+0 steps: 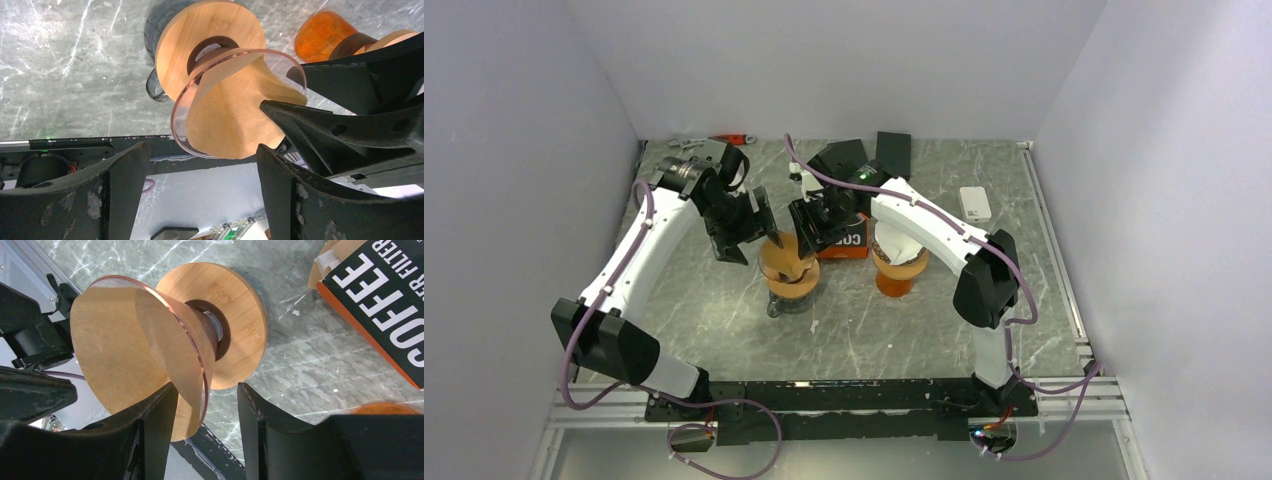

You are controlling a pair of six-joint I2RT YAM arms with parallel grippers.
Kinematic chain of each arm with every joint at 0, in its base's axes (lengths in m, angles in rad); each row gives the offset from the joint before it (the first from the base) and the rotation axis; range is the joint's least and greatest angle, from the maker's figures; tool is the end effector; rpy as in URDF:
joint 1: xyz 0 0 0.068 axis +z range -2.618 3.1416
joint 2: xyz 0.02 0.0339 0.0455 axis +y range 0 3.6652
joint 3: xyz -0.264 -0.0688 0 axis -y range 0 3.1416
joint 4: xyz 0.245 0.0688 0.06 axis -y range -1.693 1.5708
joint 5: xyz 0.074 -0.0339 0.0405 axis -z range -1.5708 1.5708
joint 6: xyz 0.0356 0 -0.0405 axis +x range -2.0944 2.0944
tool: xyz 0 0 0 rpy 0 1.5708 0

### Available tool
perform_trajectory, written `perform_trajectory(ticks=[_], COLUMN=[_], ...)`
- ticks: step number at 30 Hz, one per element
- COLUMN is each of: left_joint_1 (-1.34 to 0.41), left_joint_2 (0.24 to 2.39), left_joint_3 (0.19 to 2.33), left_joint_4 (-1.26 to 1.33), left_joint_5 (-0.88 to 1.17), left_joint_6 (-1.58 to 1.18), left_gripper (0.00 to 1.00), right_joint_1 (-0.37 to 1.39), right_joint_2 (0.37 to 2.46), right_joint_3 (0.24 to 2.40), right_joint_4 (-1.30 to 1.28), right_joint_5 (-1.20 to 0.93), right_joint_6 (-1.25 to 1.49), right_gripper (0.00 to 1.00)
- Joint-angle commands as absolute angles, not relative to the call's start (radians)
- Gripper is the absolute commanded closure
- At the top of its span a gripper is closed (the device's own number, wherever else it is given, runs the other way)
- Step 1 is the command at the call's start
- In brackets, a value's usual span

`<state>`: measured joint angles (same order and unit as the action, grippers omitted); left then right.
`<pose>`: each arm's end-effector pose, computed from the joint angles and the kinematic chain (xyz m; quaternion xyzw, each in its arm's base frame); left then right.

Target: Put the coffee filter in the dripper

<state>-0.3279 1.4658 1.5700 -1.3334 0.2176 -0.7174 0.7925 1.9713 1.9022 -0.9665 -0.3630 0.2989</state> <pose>0.2495 -0.0930 0.3587 -0.1715 0.9647 -0.1771 0.0930 0.2902 0.3124 0.3073 -0.2780 0.9082 0.2838 0.1319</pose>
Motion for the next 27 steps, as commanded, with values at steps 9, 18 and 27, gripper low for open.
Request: perform_trajectory(ticks=[9,18,27], left_joint_1=[-0.327,-0.327,-0.327], left_joint_2=[1.469,1.499,1.522], left_joint_3=[1.411,1.384,1.352], left_joint_4=[-1.221,-1.184,-1.177], left_joint_5=[0.302,0.303,0.281], left_joint_6=[-0.726,-0.729,-0.696], left_gripper=[0.22,0.36,0.65], right_joint_1=[0.770,0.769,0.770], right_joint_2=[1.965,2.000,2.025], right_joint_3=[1.831,1.847,1.883], right_joint_4=[-0.853,-0.866,-0.914], right_joint_5=[-0.467,-0.465,-0.428], right_joint_6=[0.350,0.344,0.327], right_gripper=[0.43,0.44,0.51])
